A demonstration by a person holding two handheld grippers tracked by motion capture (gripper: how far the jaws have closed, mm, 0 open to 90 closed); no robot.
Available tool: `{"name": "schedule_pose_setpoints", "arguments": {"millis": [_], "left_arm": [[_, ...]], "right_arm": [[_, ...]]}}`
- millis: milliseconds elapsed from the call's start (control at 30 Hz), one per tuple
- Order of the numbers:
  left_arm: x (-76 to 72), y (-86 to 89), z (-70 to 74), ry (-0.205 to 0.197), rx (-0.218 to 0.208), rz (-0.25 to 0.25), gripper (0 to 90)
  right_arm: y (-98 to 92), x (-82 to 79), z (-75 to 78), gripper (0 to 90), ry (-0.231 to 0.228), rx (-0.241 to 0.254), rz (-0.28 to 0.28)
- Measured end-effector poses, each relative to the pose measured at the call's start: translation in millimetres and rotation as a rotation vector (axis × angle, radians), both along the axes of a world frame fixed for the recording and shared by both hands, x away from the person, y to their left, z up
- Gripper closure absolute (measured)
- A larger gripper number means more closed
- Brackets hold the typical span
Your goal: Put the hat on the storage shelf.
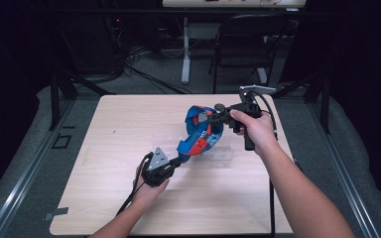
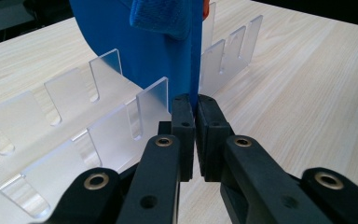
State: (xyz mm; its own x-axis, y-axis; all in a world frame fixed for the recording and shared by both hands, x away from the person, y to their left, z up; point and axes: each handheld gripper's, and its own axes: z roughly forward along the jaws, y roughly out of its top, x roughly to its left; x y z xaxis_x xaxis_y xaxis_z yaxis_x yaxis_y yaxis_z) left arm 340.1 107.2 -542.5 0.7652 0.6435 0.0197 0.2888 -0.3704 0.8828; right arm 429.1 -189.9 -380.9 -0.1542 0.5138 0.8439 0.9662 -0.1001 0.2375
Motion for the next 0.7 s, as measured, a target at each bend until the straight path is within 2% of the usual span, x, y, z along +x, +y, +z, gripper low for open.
{"name": "schedule_pose_setpoints", "arguments": {"millis": [367, 700], "left_arm": [[-1.5, 6.6, 4.2, 0.017, -0.017, 0.006, 72.1], [-3.1, 10.5, 2.1, 0.05, -0.03, -0.006, 58.5]], "right_arm": [[-14.4, 3.2, -12.5, 77.9, 0.007, -0.048, -0.057], [-23.6, 2.5, -22.8, 76.2, 0.006, -0.109, -0.067]]}}
